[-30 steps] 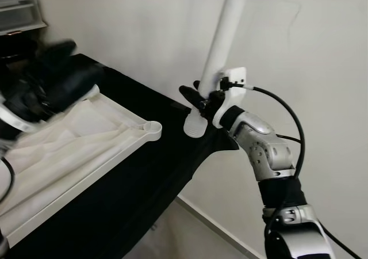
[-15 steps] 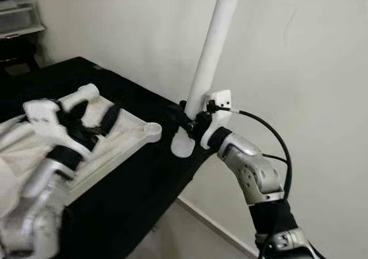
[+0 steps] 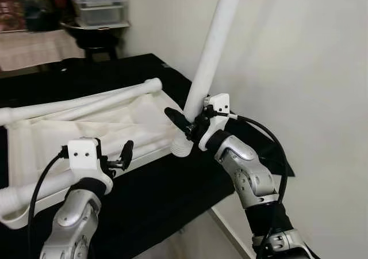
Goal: Building children table
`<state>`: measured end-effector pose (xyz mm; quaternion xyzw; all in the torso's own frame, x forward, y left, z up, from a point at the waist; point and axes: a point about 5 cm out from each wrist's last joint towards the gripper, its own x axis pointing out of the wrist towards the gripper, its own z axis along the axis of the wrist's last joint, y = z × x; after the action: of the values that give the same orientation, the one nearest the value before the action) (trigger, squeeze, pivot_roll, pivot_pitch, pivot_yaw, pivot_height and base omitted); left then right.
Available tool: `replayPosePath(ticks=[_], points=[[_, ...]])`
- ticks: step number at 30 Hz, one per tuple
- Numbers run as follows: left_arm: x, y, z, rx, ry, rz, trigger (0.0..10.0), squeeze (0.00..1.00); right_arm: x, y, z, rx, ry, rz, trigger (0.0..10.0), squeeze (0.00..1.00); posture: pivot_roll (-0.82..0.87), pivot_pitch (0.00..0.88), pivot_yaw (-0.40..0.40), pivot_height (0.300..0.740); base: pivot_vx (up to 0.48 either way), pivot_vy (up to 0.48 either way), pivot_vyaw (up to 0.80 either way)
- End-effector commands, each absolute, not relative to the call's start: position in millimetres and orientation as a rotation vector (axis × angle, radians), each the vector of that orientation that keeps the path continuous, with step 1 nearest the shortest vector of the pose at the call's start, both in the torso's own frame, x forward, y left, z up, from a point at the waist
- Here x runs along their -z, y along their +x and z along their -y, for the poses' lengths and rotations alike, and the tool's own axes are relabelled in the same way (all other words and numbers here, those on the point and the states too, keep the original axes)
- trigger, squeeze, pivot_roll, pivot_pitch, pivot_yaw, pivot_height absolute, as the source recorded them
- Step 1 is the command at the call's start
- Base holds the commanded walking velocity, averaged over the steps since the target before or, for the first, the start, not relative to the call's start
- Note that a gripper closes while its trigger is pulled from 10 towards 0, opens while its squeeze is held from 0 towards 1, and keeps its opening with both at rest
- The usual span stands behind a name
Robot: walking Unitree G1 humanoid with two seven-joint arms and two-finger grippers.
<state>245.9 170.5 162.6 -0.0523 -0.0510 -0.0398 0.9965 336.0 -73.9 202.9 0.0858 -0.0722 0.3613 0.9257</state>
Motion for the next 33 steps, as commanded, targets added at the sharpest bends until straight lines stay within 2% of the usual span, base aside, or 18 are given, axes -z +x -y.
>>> replayPosePath(ticks=[1, 18, 33], points=[[-158.9, 245.9, -168.7, 0.079, -0.080, 0.093, 10.0, 0.00, -204.9, 335.2, 72.8, -0.743, 0.169, 0.170, 10.0, 0.00, -0.10, 0.000, -0.079, 0.740, 0.000, 0.000, 0.79], [-133.7, 236.7, -154.3, 0.098, 0.029, 0.040, 10.0, 0.00, -196.2, 335.4, 65.9, -0.734, 0.147, 0.182, 10.0, 0.00, -0.09, 0.000, -0.062, 0.740, 0.000, 0.000, 0.79], [-134.6, 246.9, -147.2, 0.136, 0.033, 0.078, 10.0, 0.00, -199.0, 337.7, 65.6, -0.738, 0.139, 0.203, 10.0, 0.00, -0.11, 0.000, -0.060, 0.740, 0.000, 0.000, 0.79]])
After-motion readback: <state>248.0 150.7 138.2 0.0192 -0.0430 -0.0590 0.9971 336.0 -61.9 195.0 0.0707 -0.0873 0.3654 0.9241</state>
